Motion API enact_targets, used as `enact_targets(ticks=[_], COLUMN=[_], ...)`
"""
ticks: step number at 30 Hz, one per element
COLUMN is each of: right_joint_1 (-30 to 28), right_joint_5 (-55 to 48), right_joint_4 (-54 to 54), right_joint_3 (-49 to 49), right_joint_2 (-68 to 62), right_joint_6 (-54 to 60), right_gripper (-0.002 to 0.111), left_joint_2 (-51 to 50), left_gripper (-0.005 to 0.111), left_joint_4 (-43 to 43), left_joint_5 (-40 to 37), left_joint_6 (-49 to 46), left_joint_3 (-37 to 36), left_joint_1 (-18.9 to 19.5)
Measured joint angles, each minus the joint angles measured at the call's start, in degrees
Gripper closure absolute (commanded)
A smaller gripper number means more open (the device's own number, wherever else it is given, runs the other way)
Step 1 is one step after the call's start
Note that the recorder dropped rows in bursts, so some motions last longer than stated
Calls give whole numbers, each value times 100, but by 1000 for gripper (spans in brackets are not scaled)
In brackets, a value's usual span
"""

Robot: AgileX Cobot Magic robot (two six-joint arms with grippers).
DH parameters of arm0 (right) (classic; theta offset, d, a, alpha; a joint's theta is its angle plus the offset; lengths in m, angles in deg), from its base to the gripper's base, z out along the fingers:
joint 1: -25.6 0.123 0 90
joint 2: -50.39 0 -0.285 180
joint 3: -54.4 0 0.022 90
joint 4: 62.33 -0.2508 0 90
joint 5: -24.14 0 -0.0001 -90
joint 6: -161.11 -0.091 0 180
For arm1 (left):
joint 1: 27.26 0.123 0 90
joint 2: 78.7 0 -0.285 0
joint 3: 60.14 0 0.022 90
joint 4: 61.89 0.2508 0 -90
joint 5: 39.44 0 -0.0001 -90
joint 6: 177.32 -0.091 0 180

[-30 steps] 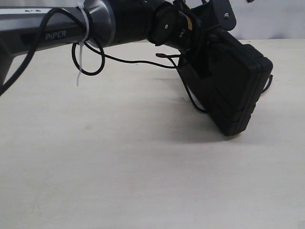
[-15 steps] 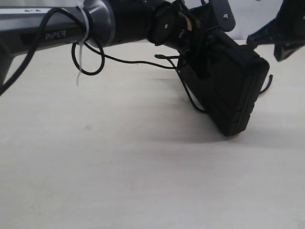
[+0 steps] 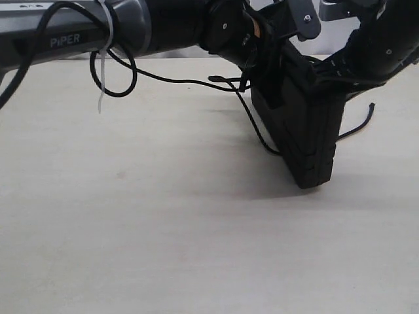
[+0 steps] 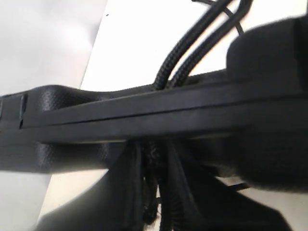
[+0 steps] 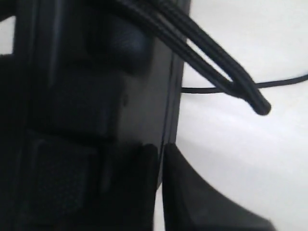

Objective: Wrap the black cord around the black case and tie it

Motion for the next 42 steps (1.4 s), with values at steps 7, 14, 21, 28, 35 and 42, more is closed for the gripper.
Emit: enact_targets(ticks=[7,14,21,28,35,42], right_joint_1=[-24,-13,-2,-2,-2,-12], right_joint_5=[-12,299,549,1239,2005,2283], right_joint_4=[-798,-511,773,688,571,466], right_joint_3=[106,116,116,688,828,828], right_joint_2=[0,315,812,801,352,145], right_joint_6=[950,1116,1168,2407,2622,2601], right_gripper=[104,77,63,63,67,104], left_joint_2=[85,85,85,85,85,85], left_gripper=[107,107,107,107,107,107], left_joint_4=[-54,-123,-168,-180,-180,-91], left_joint_5=[-250,-285,-285,-285,-309,-309], left_joint_6=[-80,-51,-41,-41,-41,-30], left_joint_3=[0,0,0,0,0,0], left_joint_1=[10,10,0,0,11,31])
